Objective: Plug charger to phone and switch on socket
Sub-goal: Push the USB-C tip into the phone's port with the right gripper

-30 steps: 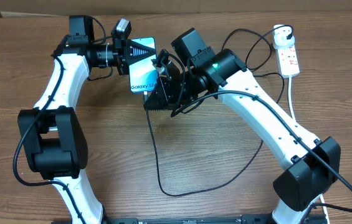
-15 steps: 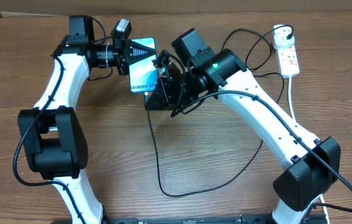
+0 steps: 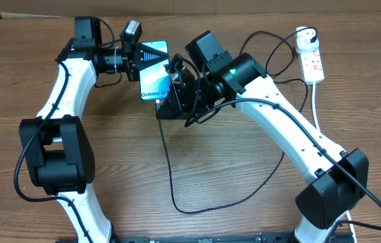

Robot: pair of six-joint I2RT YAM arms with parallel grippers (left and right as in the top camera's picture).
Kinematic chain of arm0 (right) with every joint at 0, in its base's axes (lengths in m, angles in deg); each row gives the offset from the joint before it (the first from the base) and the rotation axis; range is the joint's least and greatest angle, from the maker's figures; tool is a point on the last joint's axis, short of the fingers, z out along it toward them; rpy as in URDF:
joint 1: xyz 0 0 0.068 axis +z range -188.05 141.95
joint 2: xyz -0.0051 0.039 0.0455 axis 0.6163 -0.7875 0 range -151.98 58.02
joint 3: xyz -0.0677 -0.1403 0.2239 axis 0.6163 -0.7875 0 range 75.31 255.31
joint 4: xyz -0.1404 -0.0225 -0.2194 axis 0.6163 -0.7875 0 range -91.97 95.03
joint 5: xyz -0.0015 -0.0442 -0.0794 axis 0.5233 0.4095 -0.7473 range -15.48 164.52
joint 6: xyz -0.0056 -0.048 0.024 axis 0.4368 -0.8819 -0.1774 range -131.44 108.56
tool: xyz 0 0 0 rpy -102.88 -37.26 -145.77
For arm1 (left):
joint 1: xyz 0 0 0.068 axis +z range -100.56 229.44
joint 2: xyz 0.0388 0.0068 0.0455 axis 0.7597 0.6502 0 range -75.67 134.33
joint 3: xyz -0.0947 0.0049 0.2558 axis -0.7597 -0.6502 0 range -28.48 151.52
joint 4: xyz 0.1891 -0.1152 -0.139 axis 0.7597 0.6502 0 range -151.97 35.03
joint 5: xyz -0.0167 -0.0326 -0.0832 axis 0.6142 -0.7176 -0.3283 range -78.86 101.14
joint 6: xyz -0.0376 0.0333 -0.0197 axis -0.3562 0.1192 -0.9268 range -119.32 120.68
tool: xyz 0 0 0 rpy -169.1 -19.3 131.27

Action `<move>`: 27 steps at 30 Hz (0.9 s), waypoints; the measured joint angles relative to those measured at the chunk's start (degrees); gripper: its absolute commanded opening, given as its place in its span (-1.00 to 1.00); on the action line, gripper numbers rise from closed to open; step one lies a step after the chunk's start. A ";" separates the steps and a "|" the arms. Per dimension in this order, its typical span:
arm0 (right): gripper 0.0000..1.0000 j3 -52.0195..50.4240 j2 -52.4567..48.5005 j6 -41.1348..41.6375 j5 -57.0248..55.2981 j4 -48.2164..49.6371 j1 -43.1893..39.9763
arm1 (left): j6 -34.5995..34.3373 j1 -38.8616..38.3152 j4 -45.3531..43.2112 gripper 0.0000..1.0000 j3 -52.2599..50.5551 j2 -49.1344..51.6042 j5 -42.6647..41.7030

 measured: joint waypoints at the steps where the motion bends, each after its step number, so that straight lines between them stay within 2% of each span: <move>1: -0.93 0.00 0.00 0.11 0.00 0.02 0.00 | 0.04 0.00 0.00 -0.92 0.00 0.00 0.00; 27: -0.93 0.00 0.00 0.81 -0.50 -1.20 0.00 | 1.46 0.00 1.68 -0.92 -0.02 0.00 0.00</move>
